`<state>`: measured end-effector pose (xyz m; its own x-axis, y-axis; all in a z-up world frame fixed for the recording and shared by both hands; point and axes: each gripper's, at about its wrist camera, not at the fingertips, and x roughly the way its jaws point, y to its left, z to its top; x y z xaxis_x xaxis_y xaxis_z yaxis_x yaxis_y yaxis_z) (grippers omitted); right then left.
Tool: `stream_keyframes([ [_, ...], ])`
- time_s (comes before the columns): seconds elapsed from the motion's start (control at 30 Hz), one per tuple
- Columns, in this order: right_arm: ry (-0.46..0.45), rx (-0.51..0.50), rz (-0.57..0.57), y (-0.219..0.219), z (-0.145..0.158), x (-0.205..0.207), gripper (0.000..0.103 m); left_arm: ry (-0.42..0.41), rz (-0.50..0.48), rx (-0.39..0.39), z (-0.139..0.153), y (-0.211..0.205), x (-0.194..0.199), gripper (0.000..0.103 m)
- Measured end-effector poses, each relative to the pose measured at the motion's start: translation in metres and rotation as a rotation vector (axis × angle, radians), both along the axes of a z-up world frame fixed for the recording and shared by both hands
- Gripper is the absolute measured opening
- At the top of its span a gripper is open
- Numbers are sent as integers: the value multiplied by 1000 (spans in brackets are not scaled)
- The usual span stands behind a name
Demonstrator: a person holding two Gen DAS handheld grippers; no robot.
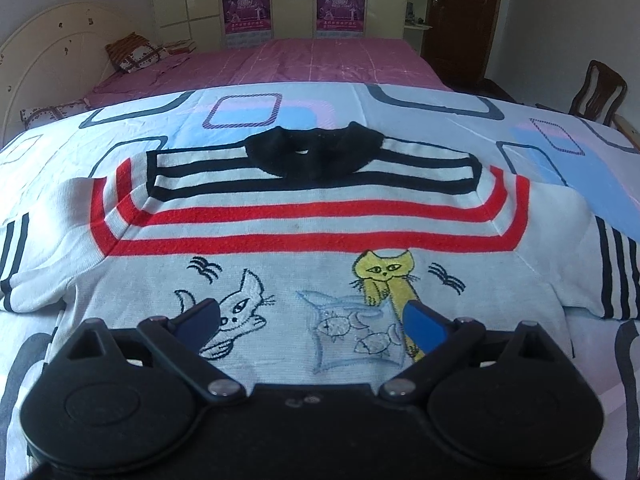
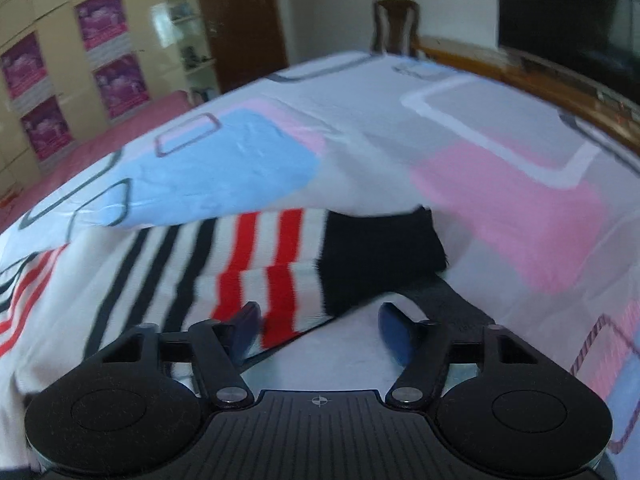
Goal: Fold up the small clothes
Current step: 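Move the right tool to a striped sleeve's black cuff and grasp it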
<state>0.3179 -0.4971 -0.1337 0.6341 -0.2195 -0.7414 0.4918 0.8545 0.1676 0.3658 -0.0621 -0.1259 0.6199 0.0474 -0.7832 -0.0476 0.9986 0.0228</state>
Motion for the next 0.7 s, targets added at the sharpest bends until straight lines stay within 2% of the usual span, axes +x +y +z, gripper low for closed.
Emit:
stream_keyframes([
  [0.17, -40, 15, -25, -13, -3, 8, 65, 5, 8, 7, -1, 2, 1, 98],
  [0.2, -51, 20, -36, -17, -3, 9, 61, 7, 12, 6, -1, 3, 1, 97],
  [0.23, -60, 19, -42, -19, -3, 9, 56, 8, 16, 4, -1, 4, 0, 96],
  [0.3, -89, 40, -48, -24, -2, 11, 33, 15, 21, -1, -2, 5, 0, 95],
  [0.33, -97, 47, -48, -26, -2, 11, 24, 19, 21, -1, -2, 5, 0, 94],
  [0.37, -108, 51, -44, -27, 0, 11, 10, 19, 16, -4, -3, 6, 0, 93],
  [0.53, -174, 4, 9, -14, 24, 11, 8, 19, 8, -34, -1, 9, -1, 86],
  [0.7, -270, -5, 162, 38, 62, 26, 8, 1, 2, -58, 6, 16, -3, 84],
])
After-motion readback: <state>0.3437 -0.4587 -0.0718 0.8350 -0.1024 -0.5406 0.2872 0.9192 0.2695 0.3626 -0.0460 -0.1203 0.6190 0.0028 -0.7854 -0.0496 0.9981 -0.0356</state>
